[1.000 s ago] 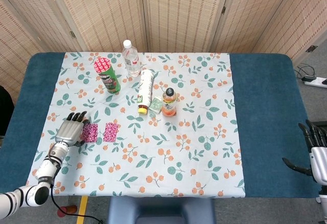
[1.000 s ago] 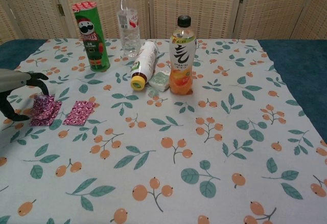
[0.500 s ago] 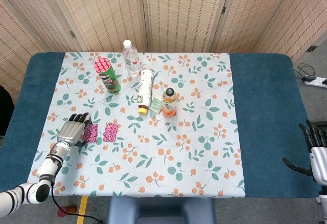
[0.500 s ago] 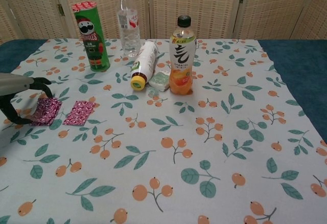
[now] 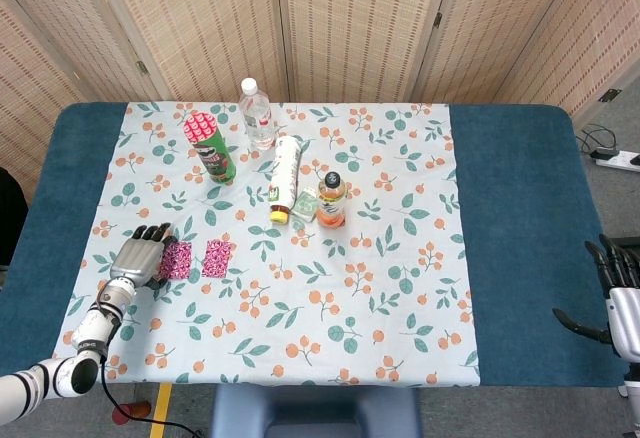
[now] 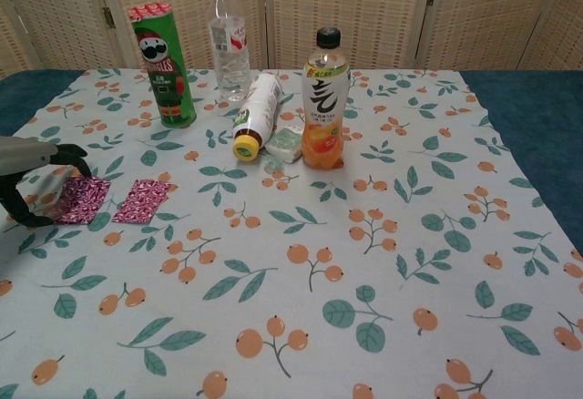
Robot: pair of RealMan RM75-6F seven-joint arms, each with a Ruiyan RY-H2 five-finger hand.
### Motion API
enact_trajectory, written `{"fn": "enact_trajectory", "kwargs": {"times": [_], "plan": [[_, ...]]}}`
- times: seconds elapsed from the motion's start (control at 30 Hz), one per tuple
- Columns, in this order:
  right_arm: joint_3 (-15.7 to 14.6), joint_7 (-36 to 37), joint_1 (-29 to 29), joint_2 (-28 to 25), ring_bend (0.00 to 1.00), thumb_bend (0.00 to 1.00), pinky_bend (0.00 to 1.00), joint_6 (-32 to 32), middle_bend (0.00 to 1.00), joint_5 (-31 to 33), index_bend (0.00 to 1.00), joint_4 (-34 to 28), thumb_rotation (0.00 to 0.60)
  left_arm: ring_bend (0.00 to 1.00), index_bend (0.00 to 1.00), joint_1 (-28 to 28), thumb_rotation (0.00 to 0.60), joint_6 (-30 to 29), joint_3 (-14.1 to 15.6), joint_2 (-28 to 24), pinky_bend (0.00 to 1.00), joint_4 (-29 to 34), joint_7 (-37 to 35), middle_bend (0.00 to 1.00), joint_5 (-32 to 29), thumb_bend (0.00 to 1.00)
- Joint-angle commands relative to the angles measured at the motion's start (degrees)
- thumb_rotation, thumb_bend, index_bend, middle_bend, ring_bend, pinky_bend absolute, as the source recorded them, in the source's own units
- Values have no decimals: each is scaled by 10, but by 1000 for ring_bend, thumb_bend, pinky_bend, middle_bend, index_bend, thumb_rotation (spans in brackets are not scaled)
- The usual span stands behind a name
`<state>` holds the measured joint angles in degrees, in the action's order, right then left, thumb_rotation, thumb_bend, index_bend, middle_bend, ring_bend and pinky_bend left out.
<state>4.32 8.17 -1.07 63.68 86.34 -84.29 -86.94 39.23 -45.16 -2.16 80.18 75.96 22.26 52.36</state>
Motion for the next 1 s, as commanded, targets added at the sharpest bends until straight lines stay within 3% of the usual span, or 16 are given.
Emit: {"fn": "enact_trajectory", "kwargs": {"times": [0.03, 0.63, 1.0], "plan": [[0, 1, 0, 0, 0, 194, 0, 0, 0, 0, 0, 1, 493, 0, 191, 1, 600, -1, -1, 1, 0, 1, 2, 0, -2, 332], [1, 6, 0, 1, 0, 195, 0, -1, 0, 1, 0, 6, 493, 0, 114, 7, 600, -1, 1, -5, 0, 20, 21, 0, -30, 328], [1, 13, 0, 3, 0, 195, 0, 0, 0, -1, 0, 11, 491, 0, 160, 6, 600, -43, -8, -30, 0, 103, 8, 0, 38, 328]]}}
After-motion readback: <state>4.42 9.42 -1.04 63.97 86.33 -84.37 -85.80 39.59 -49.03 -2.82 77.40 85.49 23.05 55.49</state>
